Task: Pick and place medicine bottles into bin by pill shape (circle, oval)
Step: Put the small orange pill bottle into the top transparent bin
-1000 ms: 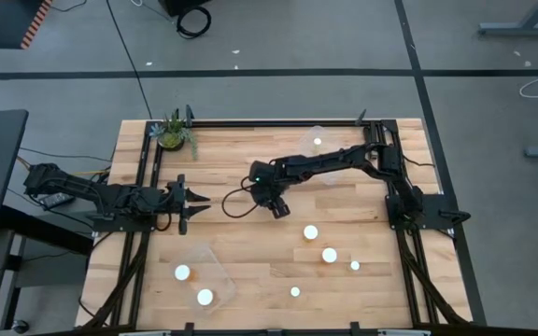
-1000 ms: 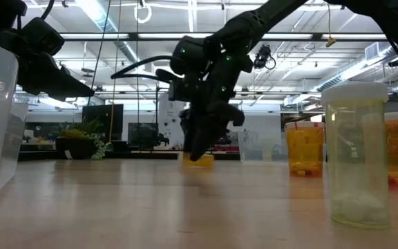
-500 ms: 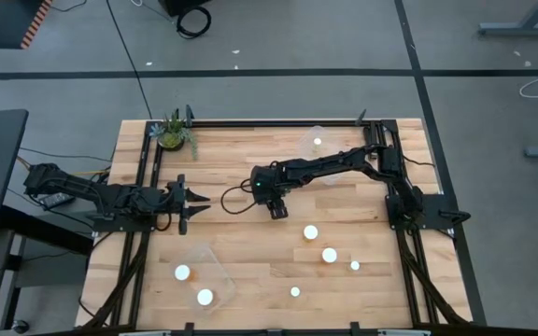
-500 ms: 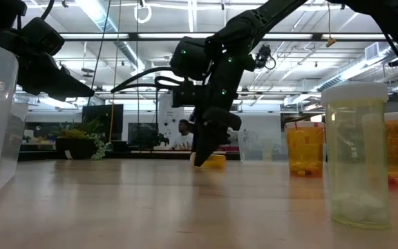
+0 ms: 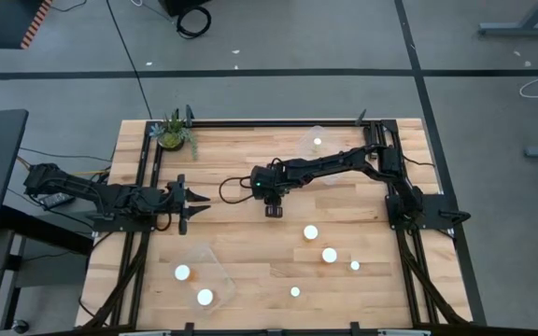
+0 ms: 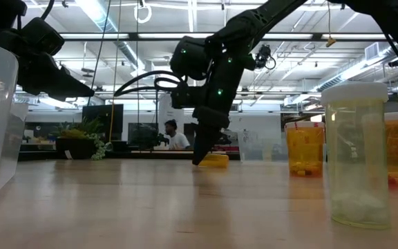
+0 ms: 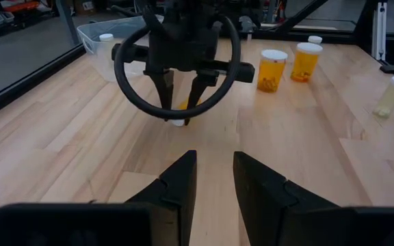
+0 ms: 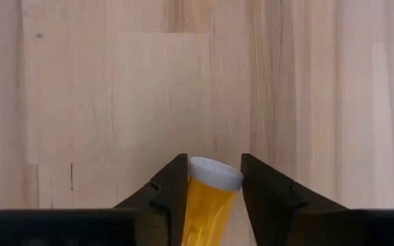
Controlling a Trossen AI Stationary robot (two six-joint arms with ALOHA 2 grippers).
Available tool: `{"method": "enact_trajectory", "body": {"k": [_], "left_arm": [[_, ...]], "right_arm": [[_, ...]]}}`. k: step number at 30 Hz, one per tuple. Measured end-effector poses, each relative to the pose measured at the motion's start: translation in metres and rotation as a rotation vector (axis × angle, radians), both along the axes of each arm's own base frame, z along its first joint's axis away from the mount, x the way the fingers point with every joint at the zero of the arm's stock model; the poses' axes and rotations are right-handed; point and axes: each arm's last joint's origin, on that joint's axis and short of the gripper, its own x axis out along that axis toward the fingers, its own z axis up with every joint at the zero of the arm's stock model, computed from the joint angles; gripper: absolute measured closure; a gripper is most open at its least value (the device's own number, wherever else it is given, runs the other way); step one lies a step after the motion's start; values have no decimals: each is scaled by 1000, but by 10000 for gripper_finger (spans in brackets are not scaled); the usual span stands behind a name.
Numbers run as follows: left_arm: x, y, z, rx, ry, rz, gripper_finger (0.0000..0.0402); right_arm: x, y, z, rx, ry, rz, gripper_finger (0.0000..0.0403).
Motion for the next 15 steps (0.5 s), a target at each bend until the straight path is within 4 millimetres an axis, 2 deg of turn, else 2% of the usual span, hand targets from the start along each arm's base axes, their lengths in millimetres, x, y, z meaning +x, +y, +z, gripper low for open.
{"method": "enact_trajectory", "body": {"k": [9, 15], "left_arm": [[0, 0, 0, -8, -2, 2, 296], [0, 0, 1, -28, -18, 6, 296]], "right_arm": [[-1, 7, 4, -21, 3, 8, 273], [-4, 14, 42, -44, -101, 17, 274]]}}
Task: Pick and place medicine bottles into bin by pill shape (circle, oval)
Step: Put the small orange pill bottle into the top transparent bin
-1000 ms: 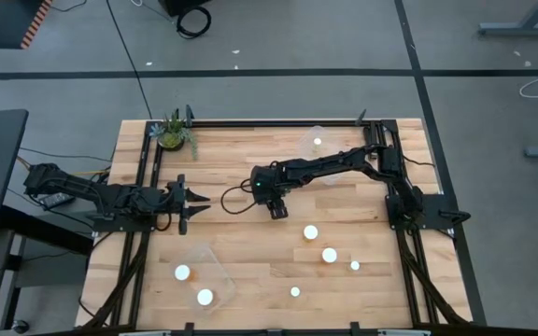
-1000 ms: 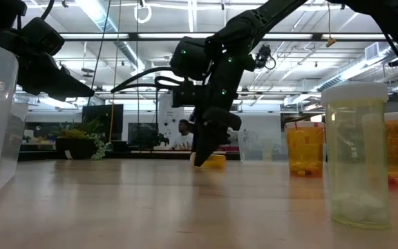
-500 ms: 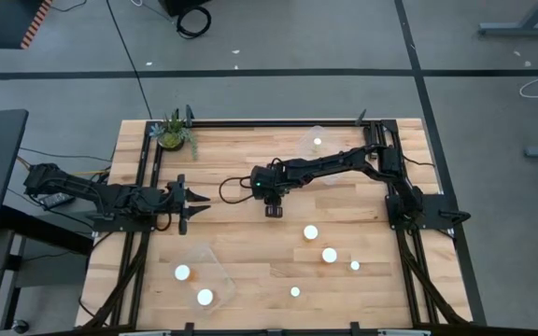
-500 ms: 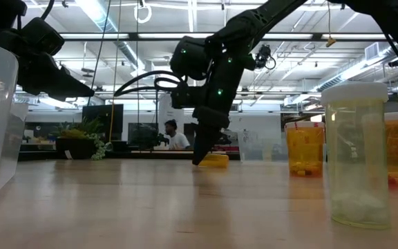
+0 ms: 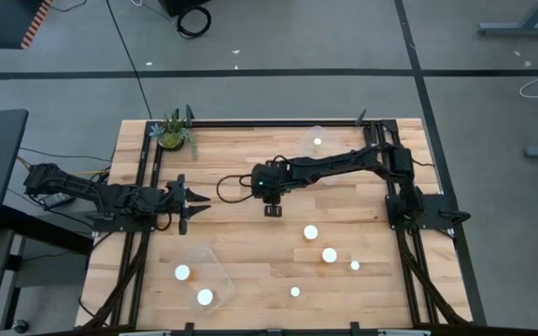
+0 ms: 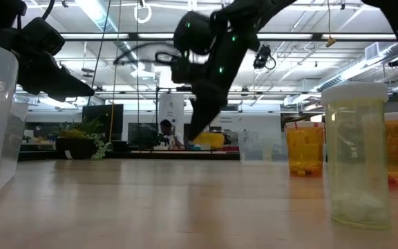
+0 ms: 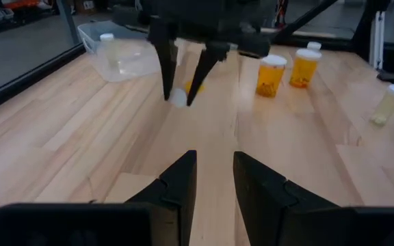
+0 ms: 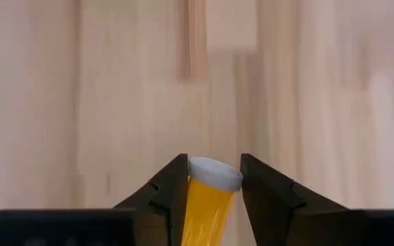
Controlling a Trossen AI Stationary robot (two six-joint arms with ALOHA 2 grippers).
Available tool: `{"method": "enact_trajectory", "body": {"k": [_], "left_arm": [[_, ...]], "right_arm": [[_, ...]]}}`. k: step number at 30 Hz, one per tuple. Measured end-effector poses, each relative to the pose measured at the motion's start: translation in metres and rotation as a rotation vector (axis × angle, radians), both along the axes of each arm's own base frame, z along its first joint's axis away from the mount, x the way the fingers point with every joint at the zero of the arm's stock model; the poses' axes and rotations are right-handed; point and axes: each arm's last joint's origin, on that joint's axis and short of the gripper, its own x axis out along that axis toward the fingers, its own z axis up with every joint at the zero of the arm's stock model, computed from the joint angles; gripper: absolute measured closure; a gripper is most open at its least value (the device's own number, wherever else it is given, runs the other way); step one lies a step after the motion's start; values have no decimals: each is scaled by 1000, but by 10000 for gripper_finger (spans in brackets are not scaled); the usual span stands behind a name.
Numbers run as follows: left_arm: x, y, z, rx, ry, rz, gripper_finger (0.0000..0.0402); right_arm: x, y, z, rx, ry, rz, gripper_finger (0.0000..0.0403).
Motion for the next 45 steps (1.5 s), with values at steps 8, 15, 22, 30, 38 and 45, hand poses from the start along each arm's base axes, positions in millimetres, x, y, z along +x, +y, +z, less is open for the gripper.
{"method": "enact_trajectory", "body": {"k": [8, 15, 22, 30, 38, 45], "left_arm": [[3, -1, 11, -25, -121, -3, 296], [7, -2, 12, -4, -130, -10, 281], [19, -4, 13, 45, -160, -12, 255], [32, -1, 10, 59, -181, 23, 232], [45, -2, 12, 63, -238, 29, 199], [74, -8, 30, 124, -227, -14, 183]], "right_arm": [[2, 21, 66, -70, -360, 31, 271], [9, 41, 69, -85, -581, 82, 270], [10, 42, 63, -107, -766, 82, 270], [11, 48, 73, -121, -927, 137, 270], [11, 68, 87, -191, -1065, 273, 270], [11, 72, 91, -204, -1108, 318, 270]]}}
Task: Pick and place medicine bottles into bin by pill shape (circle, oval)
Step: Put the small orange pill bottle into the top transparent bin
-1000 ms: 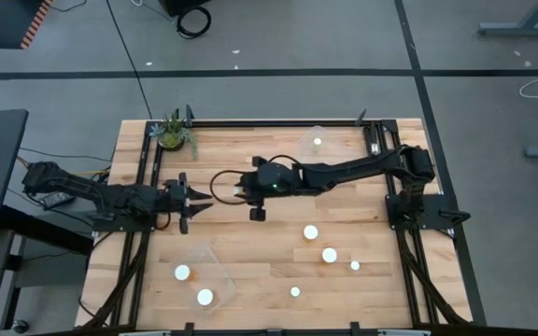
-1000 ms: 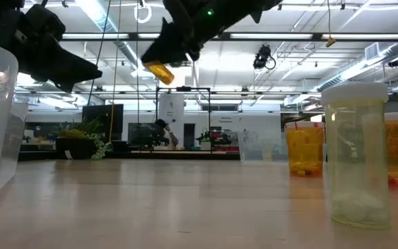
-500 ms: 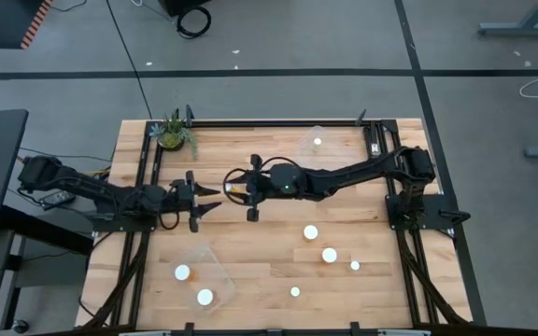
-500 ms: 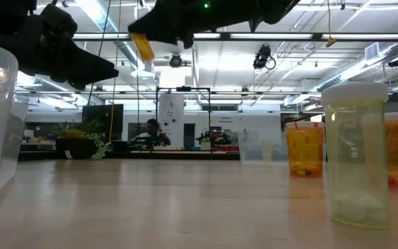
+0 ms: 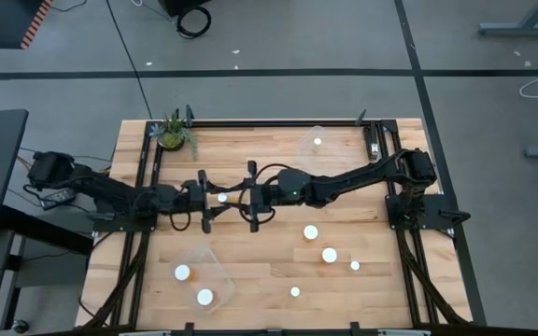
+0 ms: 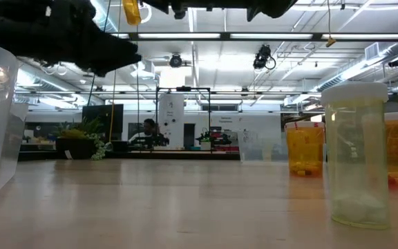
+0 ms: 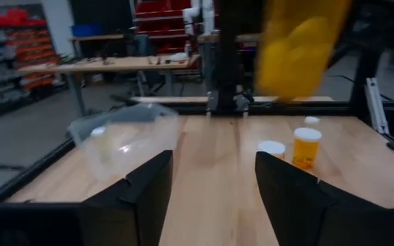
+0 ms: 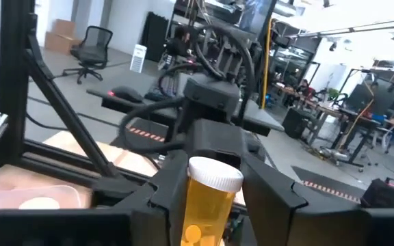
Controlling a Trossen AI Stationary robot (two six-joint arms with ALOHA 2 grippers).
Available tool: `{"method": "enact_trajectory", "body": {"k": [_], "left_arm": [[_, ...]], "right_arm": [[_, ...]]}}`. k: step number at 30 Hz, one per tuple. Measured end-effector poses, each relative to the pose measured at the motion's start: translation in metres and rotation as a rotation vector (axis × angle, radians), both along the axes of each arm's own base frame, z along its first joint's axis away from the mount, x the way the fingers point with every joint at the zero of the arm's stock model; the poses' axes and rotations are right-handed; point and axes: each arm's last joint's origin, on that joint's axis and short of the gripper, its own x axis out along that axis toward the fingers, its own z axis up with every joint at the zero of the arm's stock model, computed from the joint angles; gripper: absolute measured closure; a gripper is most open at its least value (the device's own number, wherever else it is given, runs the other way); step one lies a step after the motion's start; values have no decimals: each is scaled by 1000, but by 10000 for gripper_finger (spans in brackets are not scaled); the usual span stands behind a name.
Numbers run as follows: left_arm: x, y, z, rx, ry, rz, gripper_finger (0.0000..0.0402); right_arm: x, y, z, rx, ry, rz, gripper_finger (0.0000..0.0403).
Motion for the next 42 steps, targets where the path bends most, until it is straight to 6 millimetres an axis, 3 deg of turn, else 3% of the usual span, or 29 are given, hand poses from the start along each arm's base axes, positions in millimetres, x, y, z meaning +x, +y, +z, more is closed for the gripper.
{"method": "enact_trajectory", "body": {"k": [9, 21, 42], "left_arm": [[31, -6, 12, 57, 18, -35, 188], [30, -14, 19, 84, -30, -162, 201], [29, -16, 30, 100, -148, -162, 261]], "right_arm": [[0, 4, -1, -36, 9, 8, 270], [-1, 13, -4, -107, 33, -24, 270], [-9, 40, 2, -246, 38, -155, 270]]}}
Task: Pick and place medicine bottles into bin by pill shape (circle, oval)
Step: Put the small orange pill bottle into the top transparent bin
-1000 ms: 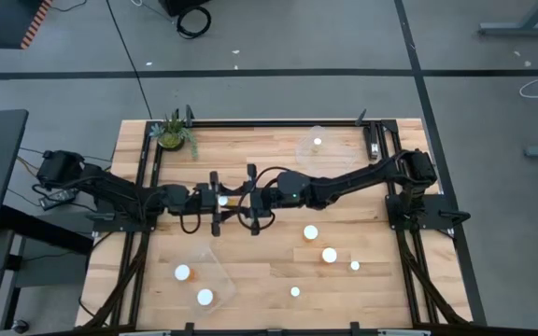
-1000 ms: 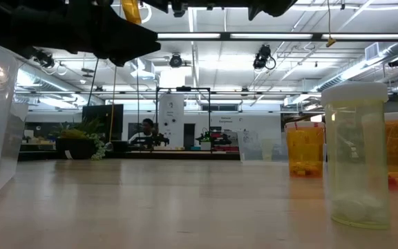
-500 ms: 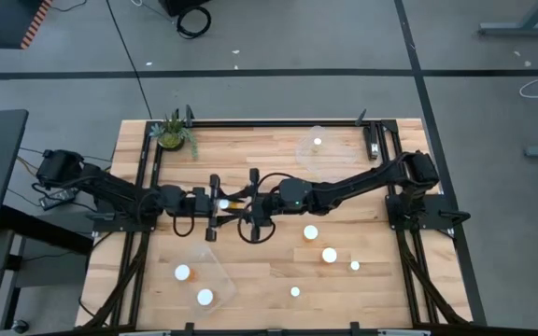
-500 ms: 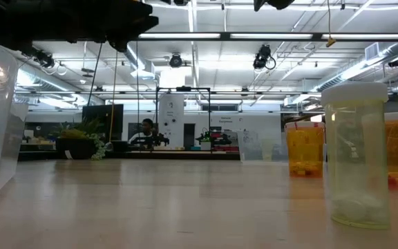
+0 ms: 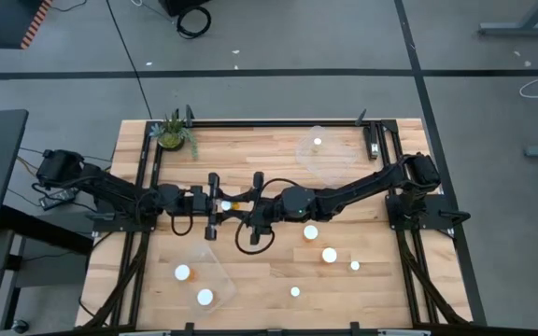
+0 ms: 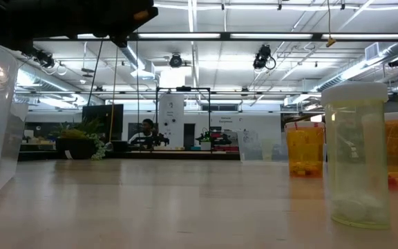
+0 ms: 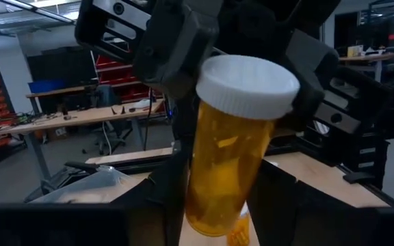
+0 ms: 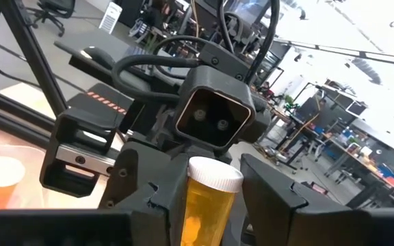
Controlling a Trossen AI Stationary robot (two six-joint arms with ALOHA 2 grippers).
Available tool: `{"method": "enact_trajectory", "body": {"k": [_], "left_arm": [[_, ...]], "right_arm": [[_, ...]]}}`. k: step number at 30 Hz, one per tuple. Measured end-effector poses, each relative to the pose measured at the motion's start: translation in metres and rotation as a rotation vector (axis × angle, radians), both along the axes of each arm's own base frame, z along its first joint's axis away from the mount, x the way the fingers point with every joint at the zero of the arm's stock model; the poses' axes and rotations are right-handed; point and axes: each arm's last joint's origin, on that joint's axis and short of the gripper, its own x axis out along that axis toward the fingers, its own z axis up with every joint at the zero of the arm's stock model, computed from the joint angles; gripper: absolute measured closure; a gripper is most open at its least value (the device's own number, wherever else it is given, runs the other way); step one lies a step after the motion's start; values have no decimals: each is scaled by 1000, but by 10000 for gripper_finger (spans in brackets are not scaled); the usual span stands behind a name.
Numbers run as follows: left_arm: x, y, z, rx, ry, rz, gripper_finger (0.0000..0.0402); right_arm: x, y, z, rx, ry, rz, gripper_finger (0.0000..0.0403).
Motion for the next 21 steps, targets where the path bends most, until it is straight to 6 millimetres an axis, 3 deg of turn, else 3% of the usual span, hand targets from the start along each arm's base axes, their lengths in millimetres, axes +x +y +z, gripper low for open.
{"method": "enact_trajectory", "body": {"k": [9, 15, 21], "left_arm": [[0, 0, 0, 18, 3, 5, 300], [0, 0, -2, 16, 15, 4, 280], [0, 0, -3, 19, 30, 3, 286]], "right_arm": [[0, 1, 0, 5, 2, -14, 270], [0, 2, -2, 14, 18, -17, 264], [-1, 1, -7, 41, 71, -47, 228]]}}
